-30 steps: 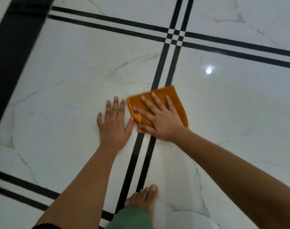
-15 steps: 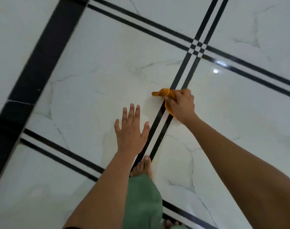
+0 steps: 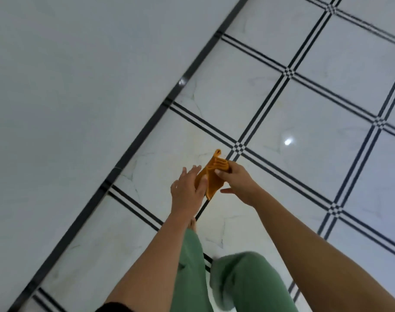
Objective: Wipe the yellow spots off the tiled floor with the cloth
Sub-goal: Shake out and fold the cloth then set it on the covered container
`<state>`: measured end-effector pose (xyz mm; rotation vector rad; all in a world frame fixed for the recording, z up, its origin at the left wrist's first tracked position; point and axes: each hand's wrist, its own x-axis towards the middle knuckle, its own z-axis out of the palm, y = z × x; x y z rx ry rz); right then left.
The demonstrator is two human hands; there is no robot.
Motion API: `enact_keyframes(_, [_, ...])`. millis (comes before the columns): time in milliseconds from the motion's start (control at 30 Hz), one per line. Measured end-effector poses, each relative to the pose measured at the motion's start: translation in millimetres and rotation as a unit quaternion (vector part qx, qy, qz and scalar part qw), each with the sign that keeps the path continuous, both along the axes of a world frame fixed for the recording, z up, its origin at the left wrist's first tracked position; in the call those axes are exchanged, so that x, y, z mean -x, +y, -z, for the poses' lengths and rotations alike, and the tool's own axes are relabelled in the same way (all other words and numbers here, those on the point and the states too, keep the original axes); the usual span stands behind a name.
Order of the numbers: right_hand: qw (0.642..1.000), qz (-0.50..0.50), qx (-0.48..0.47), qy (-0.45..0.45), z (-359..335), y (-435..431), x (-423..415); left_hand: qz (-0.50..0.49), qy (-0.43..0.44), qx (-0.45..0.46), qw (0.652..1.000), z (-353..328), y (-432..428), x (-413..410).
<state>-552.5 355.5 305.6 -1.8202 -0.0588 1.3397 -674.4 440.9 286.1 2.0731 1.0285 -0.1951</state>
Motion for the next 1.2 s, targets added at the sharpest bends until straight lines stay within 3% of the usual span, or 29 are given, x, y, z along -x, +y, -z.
enact_keyframes(200, [0.997, -0.055, -0.06, 0.017, -130.8, -27.6, -36.5, -0.086, -0.074, 0.01, 0.993, -130.8, -43.2, -37.6])
enact_keyframes(400, [0.983, -0.148, -0.099, -0.034, -201.9, -66.9, -88.1, -0.269, -0.167, 0.011, 0.949, -200.1, -119.7, -87.4])
enact_keyframes(600, [0.968, -0.213, -0.13, -0.038, -257.7, -107.1, -113.6, -0.357, -0.169, 0.017, 0.919, -266.0, -180.3, -110.5])
enact_keyframes(733, [0.945, -0.279, -0.169, -0.032, -284.8, -131.5, -119.1, -0.401, -0.198, 0.072, 0.891, -298.2, -211.2, -105.2])
enact_keyframes(900, [0.897, -0.373, -0.236, 0.012, -313.0, -163.2, -124.5, -0.462, -0.239, 0.002, 0.854, -313.0, -253.3, -106.4])
enact_keyframes(1033, [0.886, -0.399, -0.231, 0.043, -329.0, -192.8, -129.0, -0.492, -0.27, 0.004, 0.828, -327.8, -291.4, -114.7])
enact_keyframes(1200, [0.877, -0.407, -0.255, -0.025, -353.4, -226.3, -141.7, -0.535, -0.274, -0.019, 0.799, -349.6, -332.6, -126.1])
